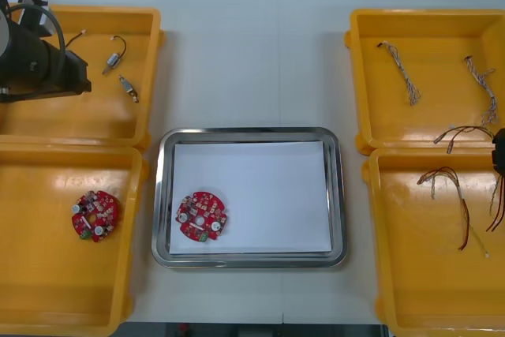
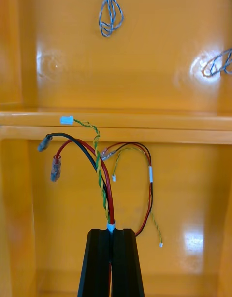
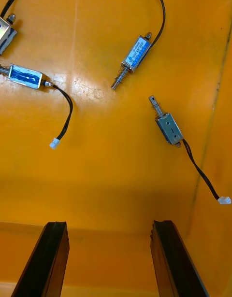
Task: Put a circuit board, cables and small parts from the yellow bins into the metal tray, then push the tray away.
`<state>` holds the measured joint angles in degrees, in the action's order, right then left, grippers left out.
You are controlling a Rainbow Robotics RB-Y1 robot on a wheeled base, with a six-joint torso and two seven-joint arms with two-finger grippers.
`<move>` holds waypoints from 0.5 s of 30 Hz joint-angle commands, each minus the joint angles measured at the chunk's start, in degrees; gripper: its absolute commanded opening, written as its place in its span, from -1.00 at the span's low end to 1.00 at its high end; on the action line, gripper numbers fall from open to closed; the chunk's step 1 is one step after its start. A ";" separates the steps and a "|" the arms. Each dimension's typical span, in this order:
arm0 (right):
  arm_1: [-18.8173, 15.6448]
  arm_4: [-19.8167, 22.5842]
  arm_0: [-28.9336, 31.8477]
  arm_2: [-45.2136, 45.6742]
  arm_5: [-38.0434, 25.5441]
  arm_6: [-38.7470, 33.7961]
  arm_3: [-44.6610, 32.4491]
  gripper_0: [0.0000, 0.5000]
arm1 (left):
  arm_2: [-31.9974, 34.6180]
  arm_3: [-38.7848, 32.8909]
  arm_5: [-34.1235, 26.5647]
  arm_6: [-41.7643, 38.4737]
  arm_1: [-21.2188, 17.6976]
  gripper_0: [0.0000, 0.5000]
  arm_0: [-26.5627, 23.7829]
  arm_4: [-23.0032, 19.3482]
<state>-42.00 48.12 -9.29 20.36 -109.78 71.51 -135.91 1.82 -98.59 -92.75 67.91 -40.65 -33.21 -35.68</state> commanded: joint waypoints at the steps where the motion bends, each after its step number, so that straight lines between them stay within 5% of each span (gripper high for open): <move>1: -3.35 0.92 -4.69 -3.31 -0.22 5.13 -1.99 -1.00 | -0.76 -0.03 1.43 7.42 -2.16 1.00 -2.47 0.61; 15: -4.84 3.99 -11.19 -12.81 -0.22 12.78 -1.64 -1.00 | -0.76 5.25 9.69 9.17 -2.16 1.00 -3.70 3.24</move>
<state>-44.46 51.38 -17.75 10.68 -109.80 81.07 -136.06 1.49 -95.63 -85.14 69.83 -40.65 -33.61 -33.20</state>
